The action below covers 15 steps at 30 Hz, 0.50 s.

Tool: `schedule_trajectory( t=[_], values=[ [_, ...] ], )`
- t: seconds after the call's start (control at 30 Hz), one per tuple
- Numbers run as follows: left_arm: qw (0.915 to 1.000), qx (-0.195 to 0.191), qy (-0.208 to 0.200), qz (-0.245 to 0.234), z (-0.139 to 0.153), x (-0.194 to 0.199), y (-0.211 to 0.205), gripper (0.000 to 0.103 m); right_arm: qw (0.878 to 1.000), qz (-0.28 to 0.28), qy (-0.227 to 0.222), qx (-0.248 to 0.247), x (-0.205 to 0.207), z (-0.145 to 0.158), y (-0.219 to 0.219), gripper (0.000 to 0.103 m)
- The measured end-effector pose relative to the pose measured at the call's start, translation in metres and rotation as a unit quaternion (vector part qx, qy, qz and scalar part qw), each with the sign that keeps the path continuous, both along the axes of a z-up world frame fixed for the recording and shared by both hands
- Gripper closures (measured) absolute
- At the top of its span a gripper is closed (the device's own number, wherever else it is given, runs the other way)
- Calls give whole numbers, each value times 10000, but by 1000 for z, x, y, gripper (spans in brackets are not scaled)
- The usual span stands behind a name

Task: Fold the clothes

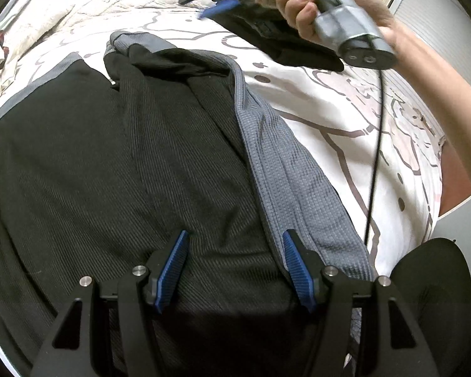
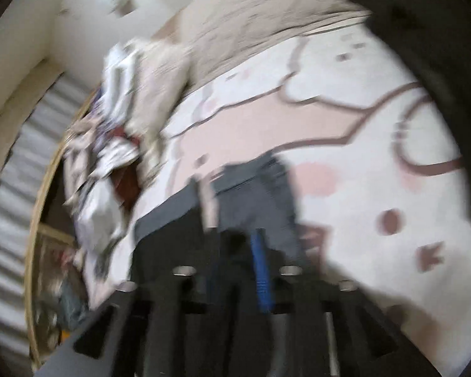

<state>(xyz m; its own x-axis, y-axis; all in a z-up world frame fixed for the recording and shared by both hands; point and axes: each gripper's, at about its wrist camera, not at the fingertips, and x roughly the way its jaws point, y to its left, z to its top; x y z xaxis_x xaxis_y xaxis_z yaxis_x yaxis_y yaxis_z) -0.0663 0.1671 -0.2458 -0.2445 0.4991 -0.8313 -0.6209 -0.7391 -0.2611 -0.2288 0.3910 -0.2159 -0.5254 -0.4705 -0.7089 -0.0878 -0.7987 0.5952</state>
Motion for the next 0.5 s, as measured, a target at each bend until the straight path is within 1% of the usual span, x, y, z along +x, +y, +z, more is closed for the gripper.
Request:
schedule_trajectory(
  t=[0.03,0.07,0.13,0.3,0.33,0.43,0.47,0.5],
  values=[
    [10000,-5,5,-5,0,0,0,41,9998,-81,-28,188,-3,-2,2,50],
    [10000,-7,7,-8,0,0,0,41,9991,-96,-43,405,-6,-5,2,49],
    [10000,-5,7,-10,0,0,1,41,9976,20,-112,679,-13,-11,-5,49],
    [10000,16,-8,-18,1,-3,-1,41,9920,340,-344,1167,-43,-34,-24,49],
    [10000,24,-15,-20,1,-2,-1,41,9907,400,-384,1241,-50,-39,-28,49],
    [10000,47,-32,-31,1,0,-4,41,9891,651,-422,1252,-60,-47,-41,49],
    [10000,50,-36,-34,1,0,-5,41,9875,741,-423,1325,-60,-48,-45,58],
    [10000,47,-38,-36,2,0,-5,41,9839,844,-411,1518,-59,-46,-50,73]
  ],
)
